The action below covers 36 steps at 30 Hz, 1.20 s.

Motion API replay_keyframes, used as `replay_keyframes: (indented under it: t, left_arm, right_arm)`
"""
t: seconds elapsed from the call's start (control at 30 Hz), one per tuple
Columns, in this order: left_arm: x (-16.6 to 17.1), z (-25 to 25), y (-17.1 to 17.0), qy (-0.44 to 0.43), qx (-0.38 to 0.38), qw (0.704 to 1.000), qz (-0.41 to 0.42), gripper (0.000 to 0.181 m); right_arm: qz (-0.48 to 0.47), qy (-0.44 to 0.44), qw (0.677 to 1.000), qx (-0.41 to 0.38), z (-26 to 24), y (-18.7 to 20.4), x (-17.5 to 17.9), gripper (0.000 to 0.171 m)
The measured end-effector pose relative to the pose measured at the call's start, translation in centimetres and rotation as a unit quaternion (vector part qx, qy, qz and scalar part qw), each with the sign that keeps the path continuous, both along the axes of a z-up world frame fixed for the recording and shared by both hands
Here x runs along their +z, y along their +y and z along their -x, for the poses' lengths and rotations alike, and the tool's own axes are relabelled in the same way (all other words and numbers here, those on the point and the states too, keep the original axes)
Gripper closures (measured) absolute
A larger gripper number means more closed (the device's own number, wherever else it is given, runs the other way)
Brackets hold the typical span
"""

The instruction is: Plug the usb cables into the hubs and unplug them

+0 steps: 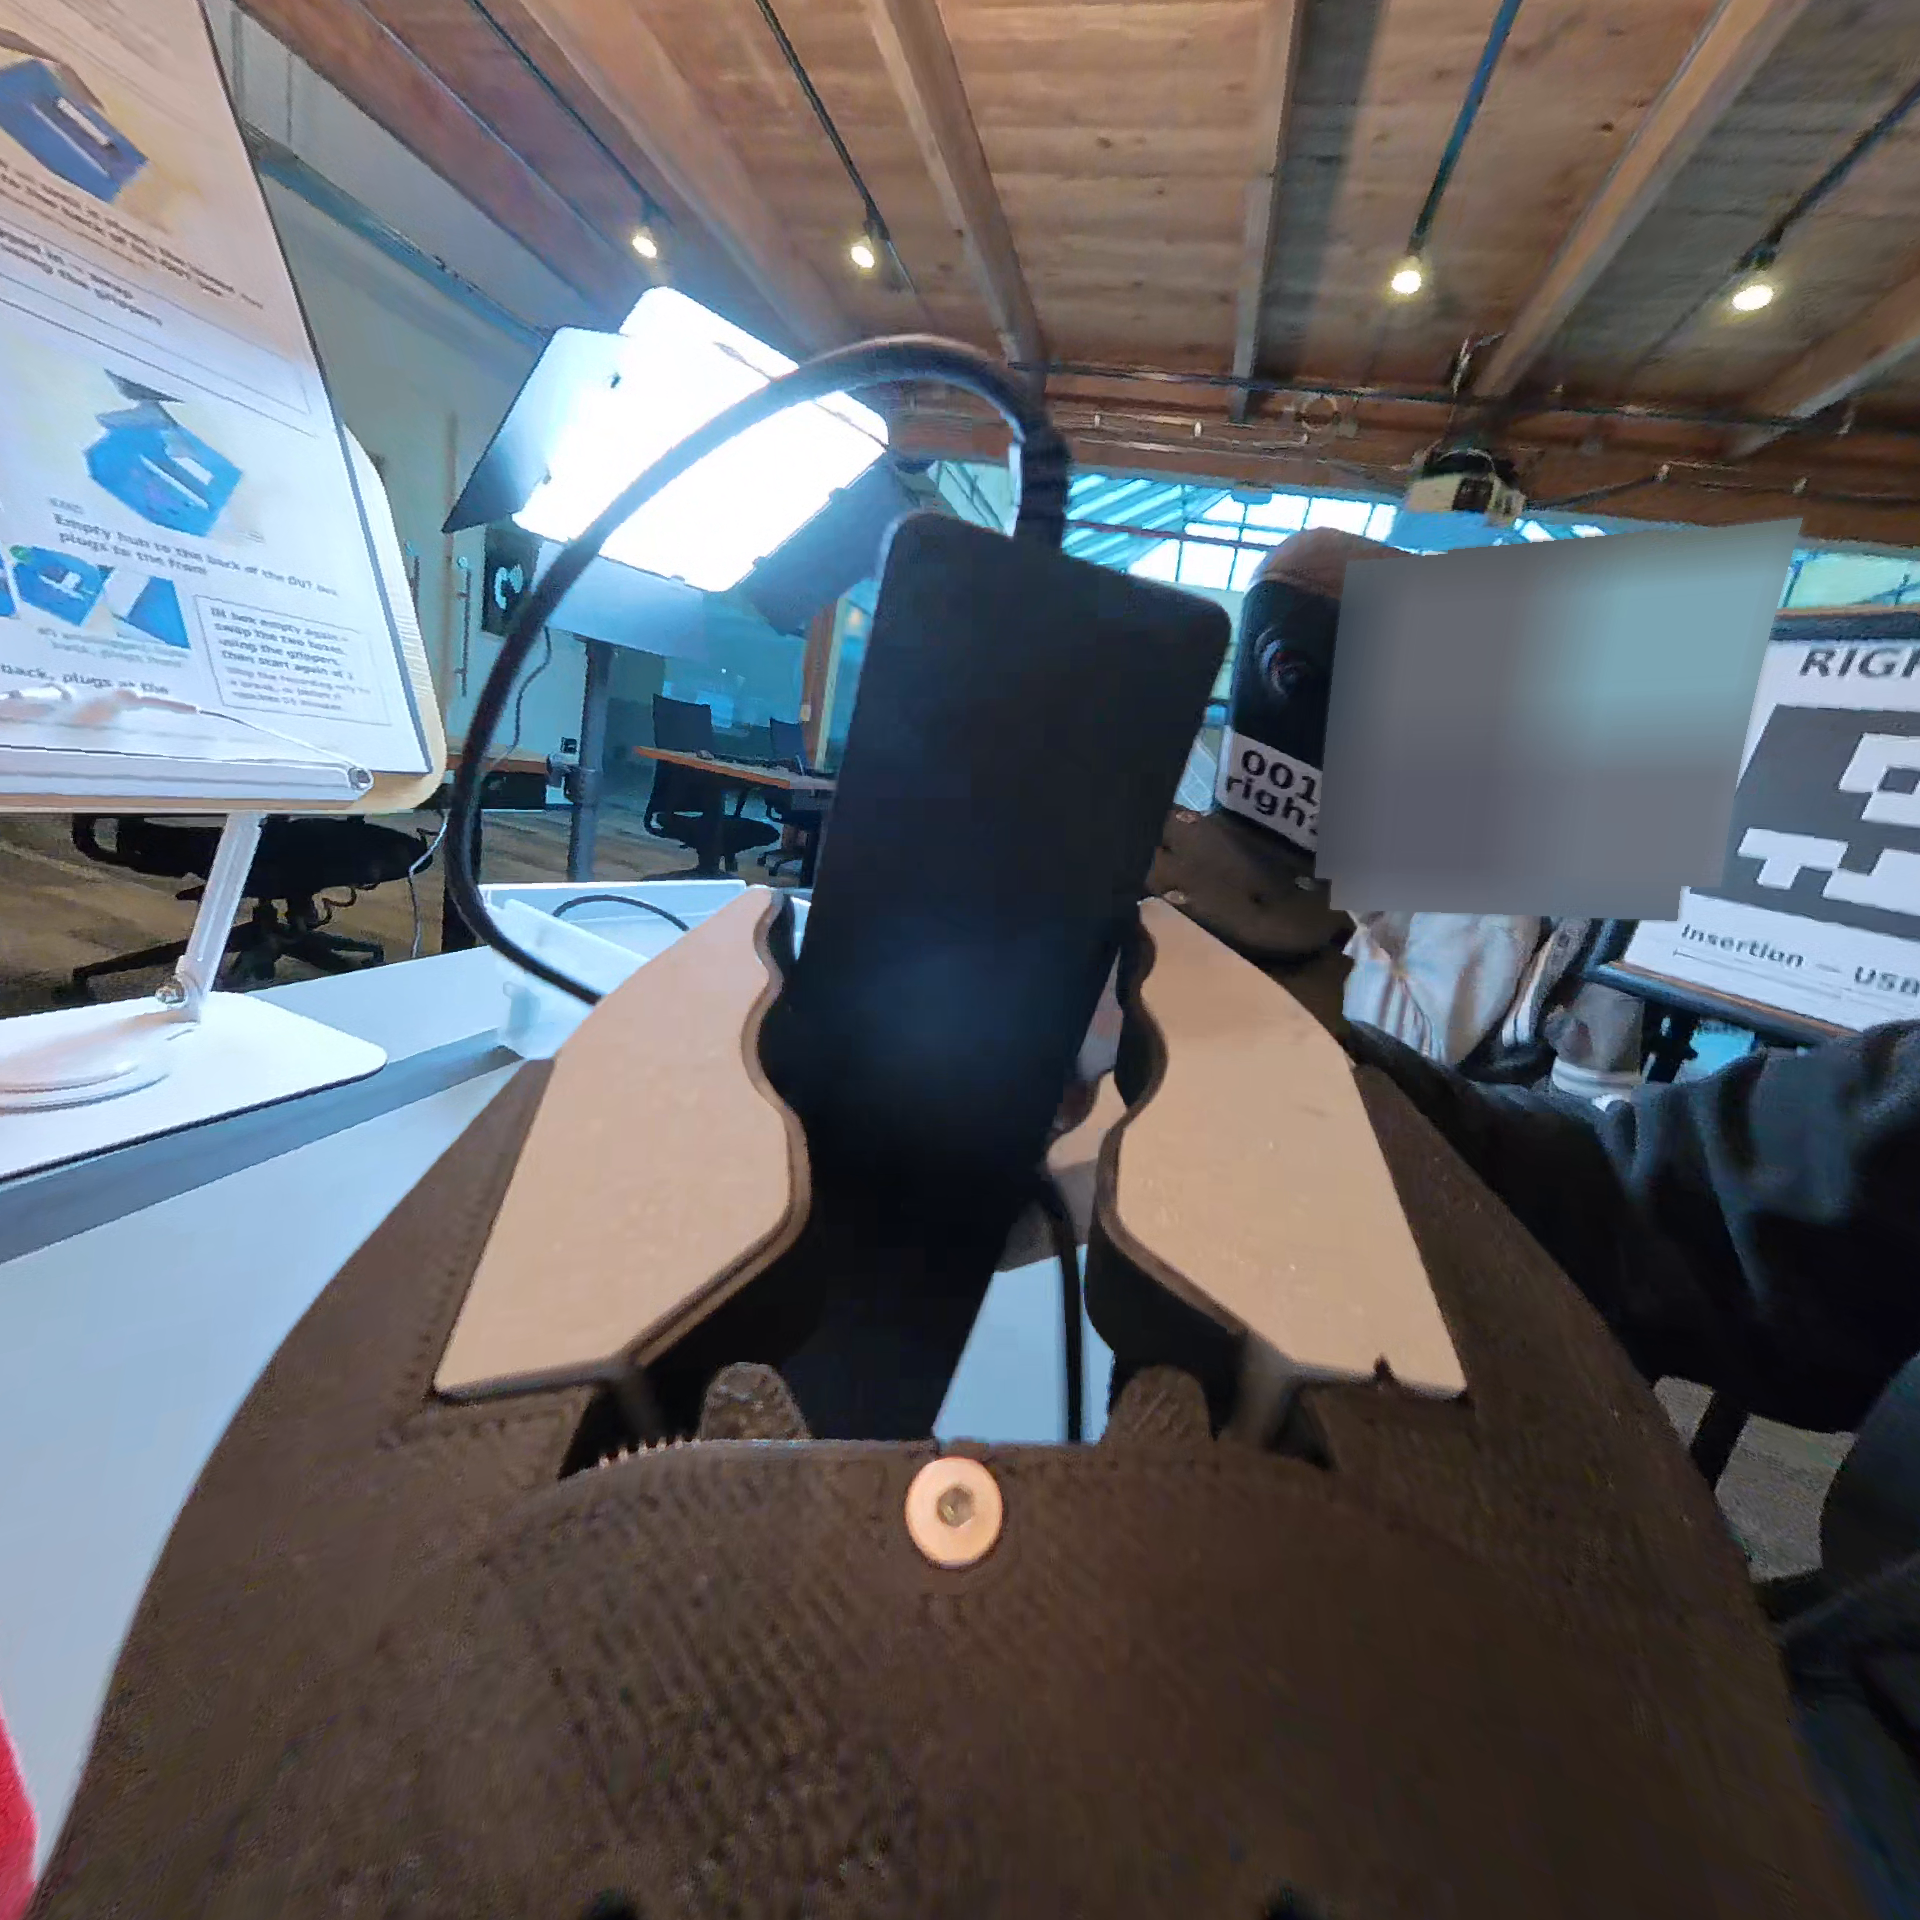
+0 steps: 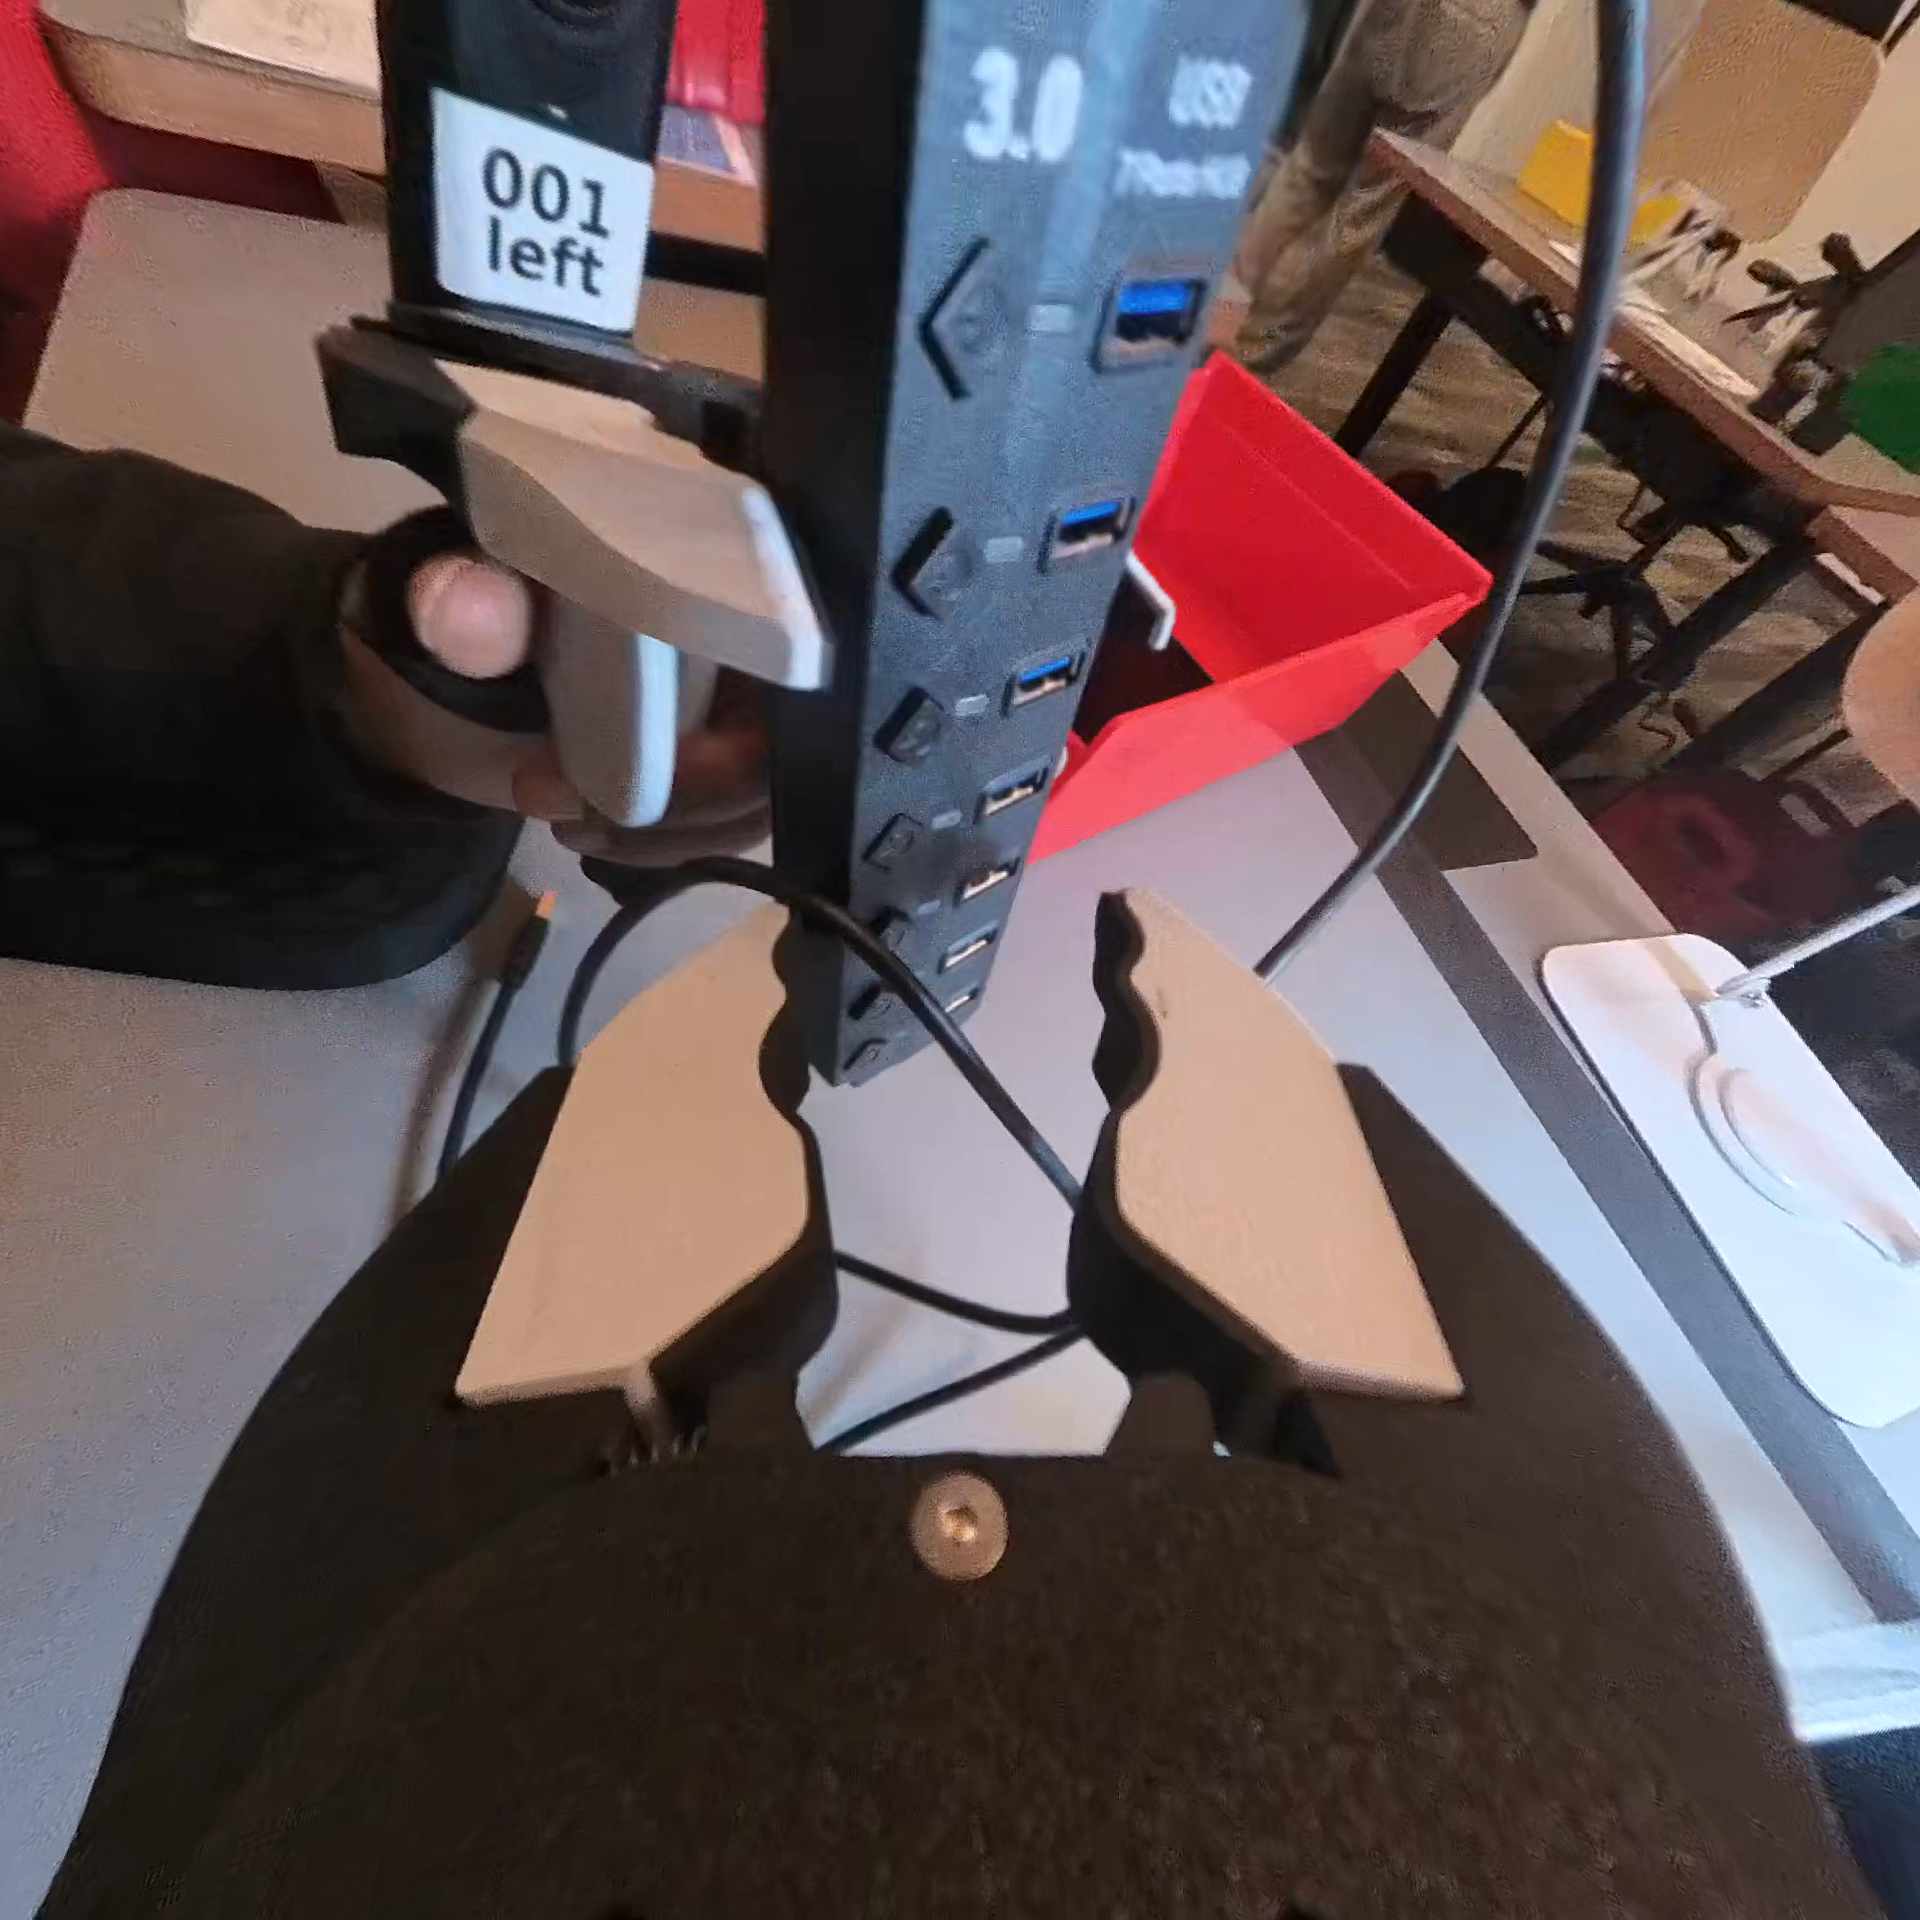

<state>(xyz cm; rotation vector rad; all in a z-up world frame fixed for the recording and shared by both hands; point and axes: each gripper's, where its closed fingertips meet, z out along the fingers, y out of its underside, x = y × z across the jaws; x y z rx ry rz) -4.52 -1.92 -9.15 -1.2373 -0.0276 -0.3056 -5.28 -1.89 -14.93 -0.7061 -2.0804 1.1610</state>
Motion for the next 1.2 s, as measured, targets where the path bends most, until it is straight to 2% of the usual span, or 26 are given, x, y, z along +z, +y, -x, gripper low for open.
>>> replay_keyframes:
  t: [0.1,0.27,0.33,0.4,0.47,0.53,0.67,0.73,0.83,0.87,0.97,1.07,1.2]
  left_arm:
    - [-0.7,0.3,0.2,0.028,0.019,0.999,0.042,0.12]
    - [-1.4,2.6,-0.2,0.023,0.076,0.994,0.077,0.122]
    - [-1.6,2.7,0.1,0.021,0.098,0.992,0.08,0.123]
    - [-2.1,2.3,0.6,0.03,0.113,0.989,0.086,0.123]
    - [-1.9,2.6,0.5,0.039,0.14,0.986,0.077,0.123]
    - [-1.8,2.7,0.4,0.026,0.136,0.988,0.075,0.122]
    - [-1.1,2.9,-0.1,-0.001,0.119,0.991,0.053,0.122]
    - [-1.0,1.9,0.2,-0.014,0.085,0.995,0.05,0.124]
    - [-1.2,-0.4,1.2,0.002,0.05,0.997,0.057,0.123]
    - [-1.0,-0.6,1.3,0.011,0.056,0.997,0.051,0.124]
    - [-0.9,-0.7,1.2,0.031,0.073,0.994,0.08,0.126]
    - [-1.0,-0.2,0.6,0.059,0.086,0.99,0.099,0.13]
    - [-1.1,1.7,-0.5,0.065,0.112,0.985,0.11,0.129]
  right_arm:
    - [0.009,-0.004,1.0,-0.003,0.5,-0.1,-0.7,0.123]
    - [0.006,0.024,0.999,-0.029,1.4,0.2,-0.8,0.138]
    - [0.022,0.008,0.999,-0.022,1.2,-1.0,-1.2,0.128]
    - [0.027,0.022,0.998,-0.055,1.8,-1.3,-1.5,0.114]
    - [0.047,0.046,0.993,-0.096,2.6,-0.9,-1.5,0.113]
    - [0.066,0.056,0.989,-0.116,2.9,-0.6,-1.4,0.112]
    - [0.021,0.149,0.978,-0.146,3.2,0.7,0.4,0.123]
    - [-0.017,0.201,0.965,-0.165,3.4,1.8,1.5,0.128]
    - [-0.067,0.213,0.965,-0.136,2.8,1.1,1.5,0.13]
    - [-0.096,0.234,0.959,-0.128,2.6,1.0,1.7,0.142]
    - [-0.16,0.242,0.951,-0.109,2.4,1.5,2.3,0.145]
    - [-0.151,0.218,0.959,-0.099,2.2,3.2,4.0,0.145]
    - [-0.146,0.21,0.962,-0.096,2.2,8.7,10.8,0.145]
